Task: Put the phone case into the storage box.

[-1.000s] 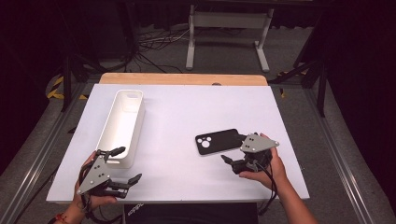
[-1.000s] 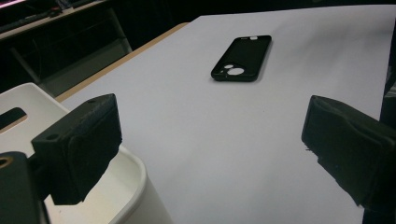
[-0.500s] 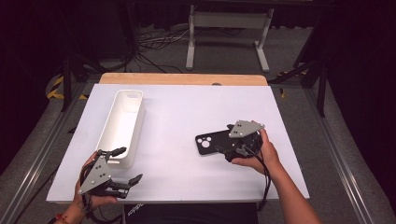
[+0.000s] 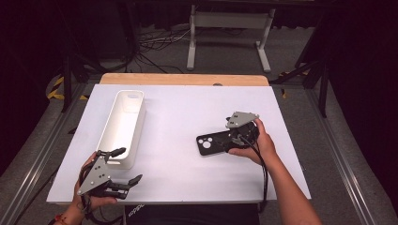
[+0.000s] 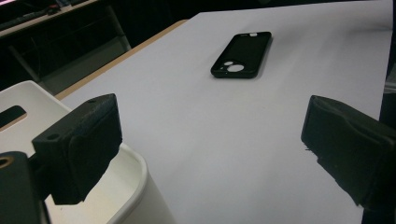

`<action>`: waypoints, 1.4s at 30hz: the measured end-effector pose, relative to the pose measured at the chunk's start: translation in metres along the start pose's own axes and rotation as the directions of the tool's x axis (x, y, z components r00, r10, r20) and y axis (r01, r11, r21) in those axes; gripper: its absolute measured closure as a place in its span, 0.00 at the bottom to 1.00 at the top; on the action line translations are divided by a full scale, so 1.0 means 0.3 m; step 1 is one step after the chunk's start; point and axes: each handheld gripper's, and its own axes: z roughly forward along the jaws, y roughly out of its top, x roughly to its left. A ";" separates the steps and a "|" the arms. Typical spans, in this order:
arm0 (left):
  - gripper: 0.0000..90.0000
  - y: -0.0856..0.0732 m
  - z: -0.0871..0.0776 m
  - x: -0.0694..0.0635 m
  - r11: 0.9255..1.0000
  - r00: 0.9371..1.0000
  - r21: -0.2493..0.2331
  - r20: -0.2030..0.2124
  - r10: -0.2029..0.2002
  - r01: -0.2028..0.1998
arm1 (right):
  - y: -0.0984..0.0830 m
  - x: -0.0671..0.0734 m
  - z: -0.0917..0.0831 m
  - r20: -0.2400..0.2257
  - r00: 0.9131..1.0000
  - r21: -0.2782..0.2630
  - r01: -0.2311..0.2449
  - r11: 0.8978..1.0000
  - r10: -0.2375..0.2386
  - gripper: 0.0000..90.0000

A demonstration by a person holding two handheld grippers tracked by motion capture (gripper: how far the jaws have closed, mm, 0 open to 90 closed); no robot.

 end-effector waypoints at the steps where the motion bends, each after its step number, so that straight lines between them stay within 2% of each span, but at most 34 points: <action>1: 0.07 0.000 0.000 0.000 1.000 1.000 0.002 0.001 0.001 -0.001 | 0.002 -0.002 0.006 0.001 1.000 0.004 0.000 1.000 0.000 0.21; 4: 0.07 -0.001 0.001 0.001 1.000 1.000 0.006 -0.002 0.013 -0.013 | 0.008 -0.009 0.026 -0.005 1.000 0.018 0.002 1.000 -0.002 0.23; 5: 0.07 -0.002 0.002 -0.001 1.000 1.000 0.006 0.000 0.005 -0.005 | 0.010 -0.010 0.032 -0.005 1.000 0.023 0.005 1.000 -0.005 0.24; 15: 0.07 -0.006 0.007 -0.003 1.000 1.000 0.021 0.008 0.017 -0.017 | 0.022 -0.024 0.102 -0.018 1.000 0.091 0.018 0.996 -0.016 0.29; 16: 0.07 -0.006 0.007 -0.003 1.000 1.000 0.022 0.005 0.021 -0.021 | 0.020 -0.029 0.108 -0.018 1.000 0.099 0.016 0.995 -0.014 0.36; 17: 0.07 -0.006 0.007 -0.003 1.000 1.000 0.022 0.005 0.021 -0.021 | 0.020 -0.029 0.108 -0.018 1.000 0.099 0.016 0.995 -0.014 0.36; 18: 0.07 -0.008 0.010 -0.006 1.000 1.000 0.022 0.011 0.009 -0.009 | 0.011 -0.040 0.113 -0.028 1.000 0.111 0.010 0.994 -0.007 0.46; 19: 0.07 -0.007 0.010 -0.005 1.000 1.000 0.025 0.008 0.019 -0.019 | 0.011 -0.040 0.113 -0.028 1.000 0.111 0.010 0.994 -0.007 0.46; 20: 0.07 -0.007 0.010 -0.005 0.999 1.000 0.026 0.008 0.022 -0.022 | 0.008 -0.043 0.114 -0.030 1.000 0.117 0.004 0.993 -0.001 0.51; 25: 0.07 -0.007 0.012 -0.006 0.999 1.000 0.030 0.013 0.022 -0.022 | -0.019 -0.081 0.121 0.012 0.999 0.153 -0.042 0.987 0.041 0.94; 27: 0.07 -0.008 0.014 -0.008 0.999 1.000 0.030 0.014 0.015 -0.015 | -0.033 -0.102 0.131 0.036 0.997 0.176 -0.069 0.982 0.064 1.00; 29: 0.08 -0.007 0.014 -0.006 0.999 1.000 0.031 0.012 0.024 -0.024 | -0.045 -0.119 0.145 0.060 0.995 0.198 -0.092 0.976 0.082 1.00; 31: 0.07 -0.009 0.015 -0.007 0.999 1.000 0.030 0.015 0.012 -0.013 | -0.061 -0.137 0.165 0.078 0.991 0.217 -0.126 0.968 0.112 1.00; 33: 0.08 -0.009 0.014 -0.006 0.999 1.000 0.029 0.011 0.016 -0.016 | -0.076 -0.151 0.185 0.096 0.988 0.240 -0.141 0.960 0.121 1.00; 36: 0.07 -0.010 0.014 -0.008 1.000 1.000 0.026 0.017 0.007 -0.008 | -0.089 -0.163 0.203 0.101 0.985 0.247 -0.158 0.956 0.137 1.00; 42: 0.08 -0.011 0.019 -0.008 0.999 1.000 0.034 0.020 0.013 -0.014 | -0.128 -0.194 0.249 0.120 0.978 0.278 -0.197 0.940 0.169 1.00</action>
